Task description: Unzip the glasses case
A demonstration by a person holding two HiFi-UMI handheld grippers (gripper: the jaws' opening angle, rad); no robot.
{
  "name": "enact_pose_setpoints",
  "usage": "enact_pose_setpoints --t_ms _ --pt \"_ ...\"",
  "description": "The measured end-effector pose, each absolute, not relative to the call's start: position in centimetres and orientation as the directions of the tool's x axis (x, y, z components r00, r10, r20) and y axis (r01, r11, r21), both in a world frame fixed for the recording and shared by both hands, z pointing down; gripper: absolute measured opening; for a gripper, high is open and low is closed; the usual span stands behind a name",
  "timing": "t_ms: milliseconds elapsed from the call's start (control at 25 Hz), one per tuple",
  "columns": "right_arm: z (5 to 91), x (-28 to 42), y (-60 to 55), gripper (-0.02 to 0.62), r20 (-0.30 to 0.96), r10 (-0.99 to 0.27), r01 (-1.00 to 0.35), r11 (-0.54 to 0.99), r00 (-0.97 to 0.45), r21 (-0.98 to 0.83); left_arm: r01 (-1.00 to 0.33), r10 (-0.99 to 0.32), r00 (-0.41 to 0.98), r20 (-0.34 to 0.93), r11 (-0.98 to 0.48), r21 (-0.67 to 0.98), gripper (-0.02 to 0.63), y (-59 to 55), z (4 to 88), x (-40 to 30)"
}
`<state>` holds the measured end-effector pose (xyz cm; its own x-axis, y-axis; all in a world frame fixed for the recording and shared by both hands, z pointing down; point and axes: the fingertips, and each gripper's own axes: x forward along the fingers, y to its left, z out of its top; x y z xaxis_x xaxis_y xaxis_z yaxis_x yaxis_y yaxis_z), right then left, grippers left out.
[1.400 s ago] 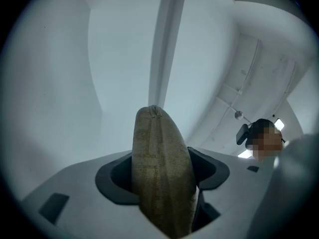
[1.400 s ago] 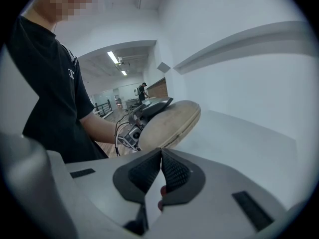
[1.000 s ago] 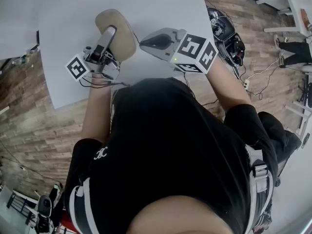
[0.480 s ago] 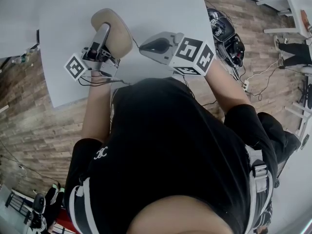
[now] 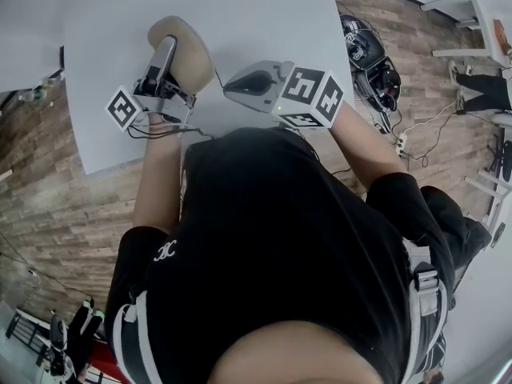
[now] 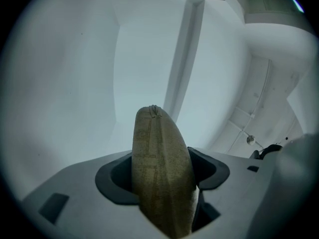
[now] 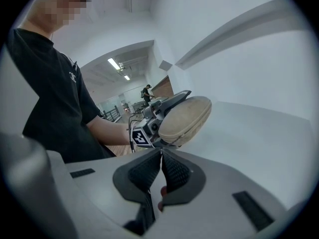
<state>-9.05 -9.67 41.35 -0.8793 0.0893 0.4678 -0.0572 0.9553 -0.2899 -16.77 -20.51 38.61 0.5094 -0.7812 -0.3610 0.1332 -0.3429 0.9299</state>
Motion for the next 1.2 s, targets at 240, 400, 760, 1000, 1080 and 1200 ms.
enact_pose_setpoints --t_ms 240,400,760,1000,1080,1200 --pt "41.9 -9.9 -8.2 0.018 0.467 0.134 -0.026 0.947 -0.874 -0.319 0.147 -0.808 0.478 -0.345 -0.313 0.938 0.296 -20.7 39.4 -17.2" --pt "42.2 -10.4 -7.5 0.018 0.459 0.153 -0.02 0.937 -0.875 -0.35 0.161 -0.814 0.472 -0.339 -0.299 0.941 0.296 -20.6 39.6 -17.4" --pt "42.8 -12.0 -6.1 0.018 0.445 0.198 0.008 0.92 -0.873 -0.393 0.17 -0.821 0.47 -0.324 -0.277 0.946 0.296 -20.7 40.0 -17.1" --pt "43.2 -13.1 -5.5 0.018 0.475 0.217 0.041 0.935 -0.853 -0.352 0.184 -0.832 0.459 -0.312 -0.255 0.949 0.296 -20.8 40.6 -17.3" --pt "43.2 -13.5 -5.2 0.018 0.494 0.219 0.059 0.946 -0.842 -0.32 0.182 -0.831 0.465 -0.306 -0.248 0.951 0.296 -20.8 40.8 -17.2" --pt "43.4 -14.2 -4.9 0.018 0.513 0.22 0.077 0.955 -0.83 -0.285 0.175 -0.822 0.483 -0.302 -0.247 0.953 0.296 -20.9 40.7 -16.9"
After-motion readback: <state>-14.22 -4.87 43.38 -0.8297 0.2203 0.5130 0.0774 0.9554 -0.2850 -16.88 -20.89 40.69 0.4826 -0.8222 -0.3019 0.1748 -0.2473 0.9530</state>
